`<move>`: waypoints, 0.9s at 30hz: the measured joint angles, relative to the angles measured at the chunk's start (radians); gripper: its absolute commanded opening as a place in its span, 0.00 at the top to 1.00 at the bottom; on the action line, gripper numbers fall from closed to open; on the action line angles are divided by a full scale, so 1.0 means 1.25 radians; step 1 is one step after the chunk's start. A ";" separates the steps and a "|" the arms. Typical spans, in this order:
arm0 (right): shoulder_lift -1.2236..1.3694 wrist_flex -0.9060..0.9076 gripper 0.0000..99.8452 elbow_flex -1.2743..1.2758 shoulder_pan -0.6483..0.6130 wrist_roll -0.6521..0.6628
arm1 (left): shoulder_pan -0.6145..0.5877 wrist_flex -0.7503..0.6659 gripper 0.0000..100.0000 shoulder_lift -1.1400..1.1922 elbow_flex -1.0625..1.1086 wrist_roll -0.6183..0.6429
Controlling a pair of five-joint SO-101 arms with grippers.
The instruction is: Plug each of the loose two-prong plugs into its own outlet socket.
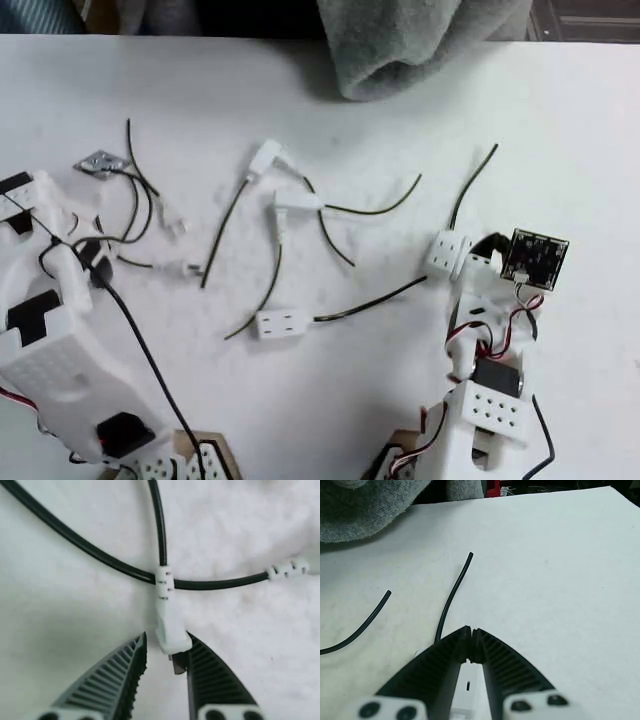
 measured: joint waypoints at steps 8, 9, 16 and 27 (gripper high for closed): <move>0.000 0.000 0.98 0.007 0.000 0.000 | 0.001 -0.028 0.77 0.000 0.000 0.000; 0.000 0.000 0.98 0.007 0.000 0.000 | 0.005 -0.028 0.77 0.000 0.000 0.000; 0.000 0.000 0.98 0.007 0.000 0.000 | 0.048 -0.028 0.80 0.000 0.000 -0.001; 0.000 0.000 0.98 0.007 0.000 0.000 | 0.053 -0.044 0.83 0.000 0.000 0.007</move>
